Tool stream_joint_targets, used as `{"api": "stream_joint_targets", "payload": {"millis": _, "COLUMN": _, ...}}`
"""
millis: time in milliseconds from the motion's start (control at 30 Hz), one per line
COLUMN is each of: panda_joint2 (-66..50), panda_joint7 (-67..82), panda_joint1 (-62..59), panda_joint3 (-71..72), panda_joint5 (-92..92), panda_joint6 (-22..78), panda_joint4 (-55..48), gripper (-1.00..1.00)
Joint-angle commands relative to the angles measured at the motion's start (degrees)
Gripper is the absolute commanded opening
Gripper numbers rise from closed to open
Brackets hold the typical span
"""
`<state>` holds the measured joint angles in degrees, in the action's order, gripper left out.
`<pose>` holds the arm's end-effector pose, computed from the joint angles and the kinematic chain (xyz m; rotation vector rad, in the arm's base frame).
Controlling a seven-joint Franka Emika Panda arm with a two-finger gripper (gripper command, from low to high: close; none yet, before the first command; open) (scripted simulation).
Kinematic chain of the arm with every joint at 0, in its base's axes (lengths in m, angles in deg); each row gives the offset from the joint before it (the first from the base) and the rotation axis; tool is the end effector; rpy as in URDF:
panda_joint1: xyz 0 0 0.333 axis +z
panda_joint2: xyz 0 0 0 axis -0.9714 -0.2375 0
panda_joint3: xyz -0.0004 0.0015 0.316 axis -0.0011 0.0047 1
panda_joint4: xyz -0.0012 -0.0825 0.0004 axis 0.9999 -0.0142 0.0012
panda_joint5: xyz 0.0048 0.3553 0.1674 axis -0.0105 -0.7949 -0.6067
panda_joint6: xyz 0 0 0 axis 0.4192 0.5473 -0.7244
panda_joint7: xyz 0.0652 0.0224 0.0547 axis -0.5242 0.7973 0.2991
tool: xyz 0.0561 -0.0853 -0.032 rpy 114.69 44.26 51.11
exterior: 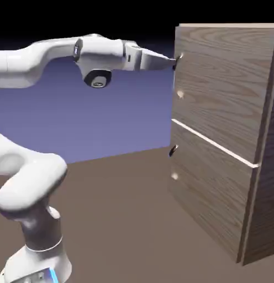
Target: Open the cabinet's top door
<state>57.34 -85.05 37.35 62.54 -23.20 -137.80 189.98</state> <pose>0.3484 0.1133 0.6545 -1.8014 0.8744 -1.7078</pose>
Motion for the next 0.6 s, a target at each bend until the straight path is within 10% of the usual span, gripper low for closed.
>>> {"api": "stream_joint_targets", "payload": {"millis": 0, "panda_joint2": 0.7, "panda_joint7": 1.3, "panda_joint1": -1.1, "panda_joint3": 1.3, "panda_joint5": -2.5, "panda_joint6": 0.0, "panda_joint4": -0.7, "gripper": 0.0}}
{"api": "stream_joint_targets", "payload": {"millis": 567, "panda_joint2": 11.3, "panda_joint7": 20.4, "panda_joint1": -18.0, "panda_joint3": 21.8, "panda_joint5": -40.3, "panda_joint6": 0.1, "panda_joint4": -10.6, "gripper": 0.0}}
